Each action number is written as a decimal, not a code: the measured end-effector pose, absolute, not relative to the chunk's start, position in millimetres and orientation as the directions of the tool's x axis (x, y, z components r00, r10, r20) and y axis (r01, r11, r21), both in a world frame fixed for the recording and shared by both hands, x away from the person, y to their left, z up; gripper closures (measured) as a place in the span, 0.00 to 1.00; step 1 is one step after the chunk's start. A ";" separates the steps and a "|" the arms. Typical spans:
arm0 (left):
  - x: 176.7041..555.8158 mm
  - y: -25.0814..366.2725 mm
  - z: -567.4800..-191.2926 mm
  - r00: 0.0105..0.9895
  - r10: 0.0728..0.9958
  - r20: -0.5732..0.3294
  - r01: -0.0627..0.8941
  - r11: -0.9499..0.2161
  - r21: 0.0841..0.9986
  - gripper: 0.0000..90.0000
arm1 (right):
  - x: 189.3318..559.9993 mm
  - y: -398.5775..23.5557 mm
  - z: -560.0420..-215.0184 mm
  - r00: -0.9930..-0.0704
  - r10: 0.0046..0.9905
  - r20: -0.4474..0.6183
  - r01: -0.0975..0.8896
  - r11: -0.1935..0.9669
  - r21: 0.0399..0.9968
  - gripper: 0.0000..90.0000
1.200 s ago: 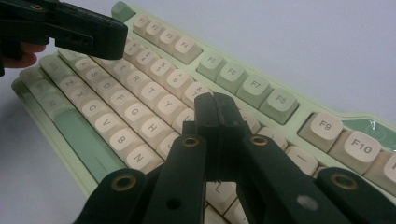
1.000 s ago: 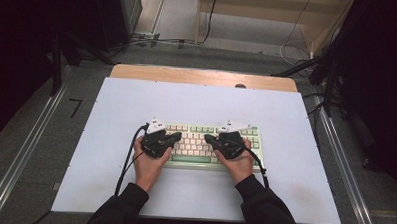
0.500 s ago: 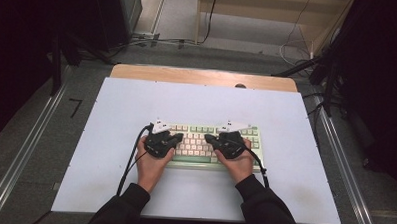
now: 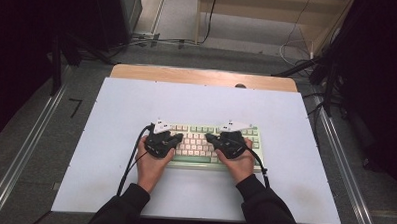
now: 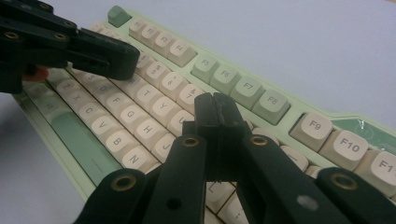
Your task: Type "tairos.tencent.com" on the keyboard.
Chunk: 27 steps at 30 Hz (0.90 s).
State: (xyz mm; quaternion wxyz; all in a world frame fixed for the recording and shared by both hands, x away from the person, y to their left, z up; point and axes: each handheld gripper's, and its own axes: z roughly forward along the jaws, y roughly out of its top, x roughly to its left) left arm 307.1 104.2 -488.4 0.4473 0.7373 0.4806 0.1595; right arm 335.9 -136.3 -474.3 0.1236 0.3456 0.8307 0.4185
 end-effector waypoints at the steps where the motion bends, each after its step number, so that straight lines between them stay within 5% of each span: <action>1: 306.6 105.2 -486.8 0.488 0.850 -0.198 0.565 -0.134 0.814 1.00 | 335.9 -136.7 -474.0 -0.729 0.679 0.085 0.472 0.409 0.781 0.98; 27: 299.2 117.5 -480.4 0.486 0.845 -0.224 0.558 -0.102 0.823 1.00 | 335.1 -139.8 -473.4 -0.727 0.682 0.081 0.471 0.410 0.781 0.98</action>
